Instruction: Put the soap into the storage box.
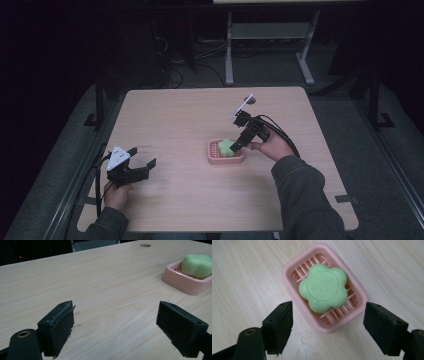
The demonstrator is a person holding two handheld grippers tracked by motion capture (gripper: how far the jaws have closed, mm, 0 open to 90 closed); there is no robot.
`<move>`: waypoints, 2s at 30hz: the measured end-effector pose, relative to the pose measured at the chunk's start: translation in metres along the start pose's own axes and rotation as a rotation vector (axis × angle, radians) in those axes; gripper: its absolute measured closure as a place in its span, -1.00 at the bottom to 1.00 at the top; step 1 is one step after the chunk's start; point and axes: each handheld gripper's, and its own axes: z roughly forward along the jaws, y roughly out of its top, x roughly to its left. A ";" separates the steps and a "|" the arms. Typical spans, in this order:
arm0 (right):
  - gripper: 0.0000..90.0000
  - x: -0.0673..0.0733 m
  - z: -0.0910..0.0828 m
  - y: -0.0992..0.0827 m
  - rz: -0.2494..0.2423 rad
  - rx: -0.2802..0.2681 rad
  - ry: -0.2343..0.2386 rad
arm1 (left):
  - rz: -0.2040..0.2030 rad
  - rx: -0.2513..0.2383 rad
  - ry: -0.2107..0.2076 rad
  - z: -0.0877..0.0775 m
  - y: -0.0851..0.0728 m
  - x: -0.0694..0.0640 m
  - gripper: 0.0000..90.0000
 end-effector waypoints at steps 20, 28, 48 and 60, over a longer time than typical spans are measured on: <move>-0.48 -0.007 -0.006 -0.022 0.038 -0.015 -0.004 | 0.005 0.004 -0.001 0.000 0.000 0.000 -0.68; -0.48 -0.011 -0.012 -0.035 0.059 -0.020 -0.008 | 0.009 0.005 -0.002 0.000 0.000 0.000 -0.68; -0.48 -0.013 -0.014 -0.059 0.085 -0.011 -0.007 | 0.008 0.007 -0.003 0.001 0.000 -0.001 -0.68; -0.48 -0.014 -0.013 -0.079 0.105 -0.013 -0.002 | 0.013 0.011 -0.004 0.001 -0.001 -0.002 -0.68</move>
